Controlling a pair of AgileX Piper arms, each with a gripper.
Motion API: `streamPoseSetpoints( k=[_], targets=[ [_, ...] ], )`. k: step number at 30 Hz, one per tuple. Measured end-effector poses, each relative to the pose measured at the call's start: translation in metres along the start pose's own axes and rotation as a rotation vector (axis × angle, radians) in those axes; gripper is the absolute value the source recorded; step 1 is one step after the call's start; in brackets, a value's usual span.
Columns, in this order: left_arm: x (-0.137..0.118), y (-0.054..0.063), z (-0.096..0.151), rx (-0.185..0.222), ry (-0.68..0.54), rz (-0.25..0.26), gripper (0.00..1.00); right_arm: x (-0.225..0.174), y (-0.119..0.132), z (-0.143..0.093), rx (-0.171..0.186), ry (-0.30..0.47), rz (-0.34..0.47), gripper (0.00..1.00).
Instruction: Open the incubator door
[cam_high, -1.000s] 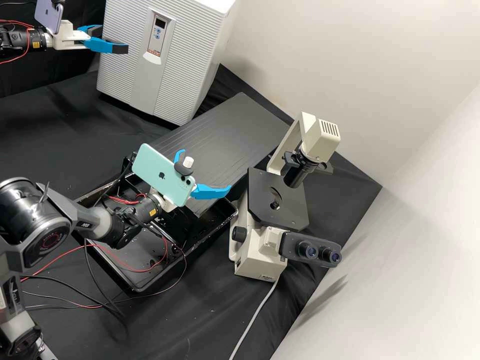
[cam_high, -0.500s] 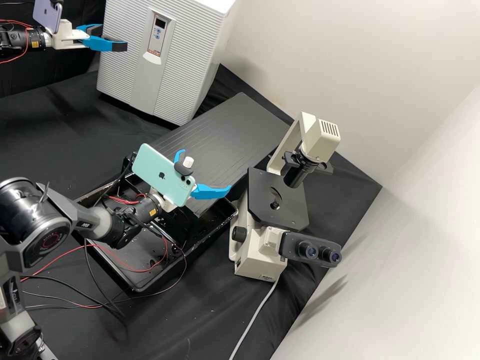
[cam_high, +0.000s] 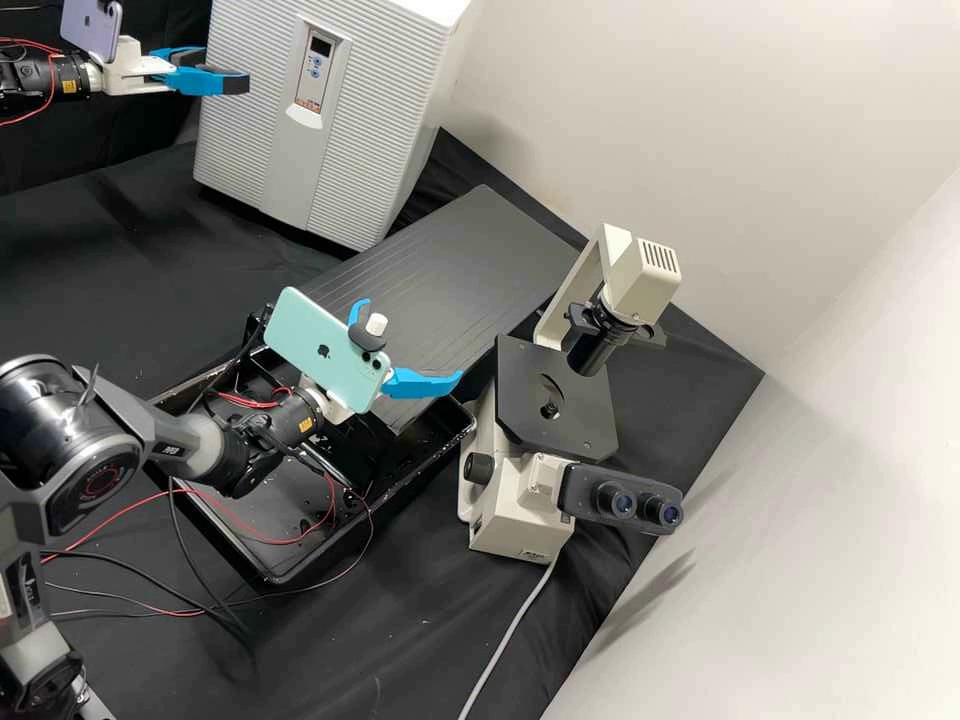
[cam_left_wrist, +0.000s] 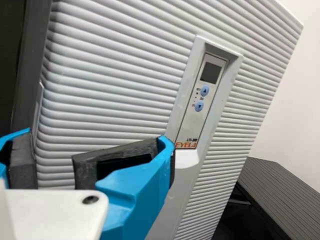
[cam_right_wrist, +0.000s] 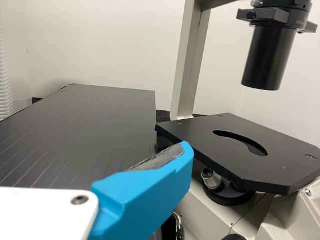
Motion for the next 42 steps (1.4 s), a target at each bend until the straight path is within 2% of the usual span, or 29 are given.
streamPoseSetpoints(
  k=[33,42],
  targets=[
    [-0.0029,0.0021,-0.0078,-0.075,0.081,0.024,0.0,0.0,0.0,0.0,0.0,0.0,0.0,1.0],
    [-0.0052,0.0038,-0.007,-0.074,0.1,0.015,0.0,0.0,0.0,0.0,0.0,0.0,0.0,1.0]
  ],
)
